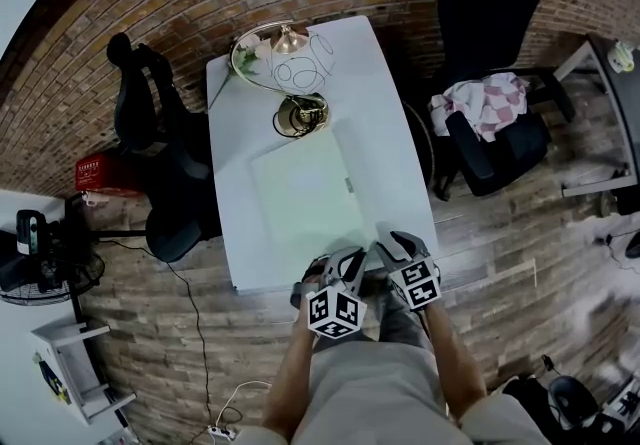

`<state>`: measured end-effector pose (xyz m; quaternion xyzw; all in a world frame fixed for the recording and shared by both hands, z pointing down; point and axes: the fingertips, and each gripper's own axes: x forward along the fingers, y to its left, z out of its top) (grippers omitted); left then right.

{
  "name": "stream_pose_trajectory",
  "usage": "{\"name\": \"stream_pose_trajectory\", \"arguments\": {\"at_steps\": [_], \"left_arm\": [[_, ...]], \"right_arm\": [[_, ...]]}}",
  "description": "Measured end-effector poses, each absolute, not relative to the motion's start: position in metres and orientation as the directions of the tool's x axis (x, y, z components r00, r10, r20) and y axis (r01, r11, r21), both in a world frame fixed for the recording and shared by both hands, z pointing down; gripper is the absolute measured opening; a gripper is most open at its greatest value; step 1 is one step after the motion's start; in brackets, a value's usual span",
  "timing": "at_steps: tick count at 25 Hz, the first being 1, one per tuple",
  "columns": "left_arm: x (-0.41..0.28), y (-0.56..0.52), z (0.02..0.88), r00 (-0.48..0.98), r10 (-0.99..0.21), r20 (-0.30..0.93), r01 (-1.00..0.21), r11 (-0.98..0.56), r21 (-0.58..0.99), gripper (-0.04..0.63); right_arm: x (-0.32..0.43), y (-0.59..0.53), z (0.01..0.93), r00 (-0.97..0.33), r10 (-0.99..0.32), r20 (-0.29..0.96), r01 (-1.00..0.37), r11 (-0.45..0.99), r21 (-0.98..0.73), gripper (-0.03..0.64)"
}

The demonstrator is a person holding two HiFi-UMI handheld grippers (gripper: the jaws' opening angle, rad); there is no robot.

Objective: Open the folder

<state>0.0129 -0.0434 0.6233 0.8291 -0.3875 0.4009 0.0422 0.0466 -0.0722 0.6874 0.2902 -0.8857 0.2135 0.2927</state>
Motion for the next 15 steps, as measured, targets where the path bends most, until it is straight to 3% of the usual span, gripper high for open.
{"name": "stream_pose_trajectory", "arguments": {"at_steps": [15], "left_arm": [[-0.001, -0.036, 0.599, 0.333, -0.688, 0.645, -0.746, -0.611, -0.267, 0.02]], "right_arm": [[0.049, -0.073, 0.693, -0.651, -0.379, 0.658, -0.62, 0.765, -0.172, 0.17]]}}
